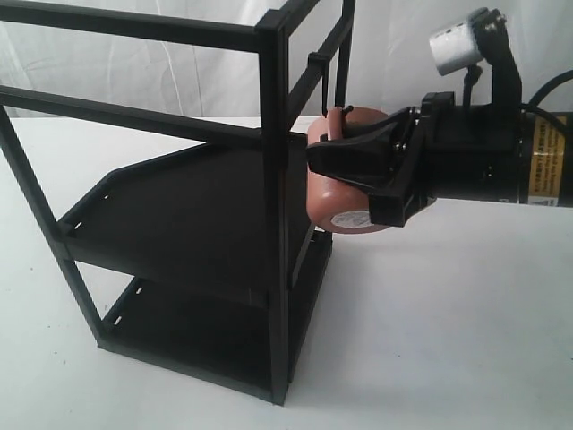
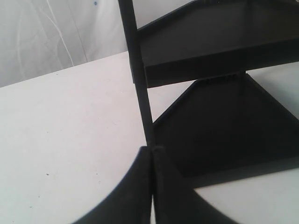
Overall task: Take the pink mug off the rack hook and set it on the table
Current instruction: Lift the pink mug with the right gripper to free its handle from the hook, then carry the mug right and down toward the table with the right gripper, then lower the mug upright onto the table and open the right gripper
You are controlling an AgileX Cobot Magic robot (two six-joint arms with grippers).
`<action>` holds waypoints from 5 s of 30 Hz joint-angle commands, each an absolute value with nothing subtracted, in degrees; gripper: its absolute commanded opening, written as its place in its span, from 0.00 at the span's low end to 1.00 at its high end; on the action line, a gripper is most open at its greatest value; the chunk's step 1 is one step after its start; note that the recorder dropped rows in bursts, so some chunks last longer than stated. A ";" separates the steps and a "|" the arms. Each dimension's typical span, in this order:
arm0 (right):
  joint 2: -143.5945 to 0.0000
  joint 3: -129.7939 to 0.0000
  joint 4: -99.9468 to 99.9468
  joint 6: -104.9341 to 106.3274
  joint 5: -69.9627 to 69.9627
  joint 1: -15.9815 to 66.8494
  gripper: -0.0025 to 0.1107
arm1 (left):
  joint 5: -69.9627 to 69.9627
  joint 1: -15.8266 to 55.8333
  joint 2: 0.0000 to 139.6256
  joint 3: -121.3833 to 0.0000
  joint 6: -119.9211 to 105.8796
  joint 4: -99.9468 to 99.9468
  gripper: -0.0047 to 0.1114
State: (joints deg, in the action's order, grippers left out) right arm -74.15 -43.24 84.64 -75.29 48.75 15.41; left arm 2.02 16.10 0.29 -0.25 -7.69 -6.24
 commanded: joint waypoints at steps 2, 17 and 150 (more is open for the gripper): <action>-74.43 -43.38 83.05 -71.96 48.97 15.55 0.07 | 1.78 16.03 0.00 0.00 -7.71 -6.77 0.04; -74.43 -43.38 81.27 -68.99 48.92 15.55 0.02 | 1.78 16.03 0.00 0.00 -7.71 -6.77 0.04; -133.28 -47.82 11.26 22.65 69.96 4.00 0.43 | 1.68 16.03 0.00 0.00 -7.71 -6.77 0.04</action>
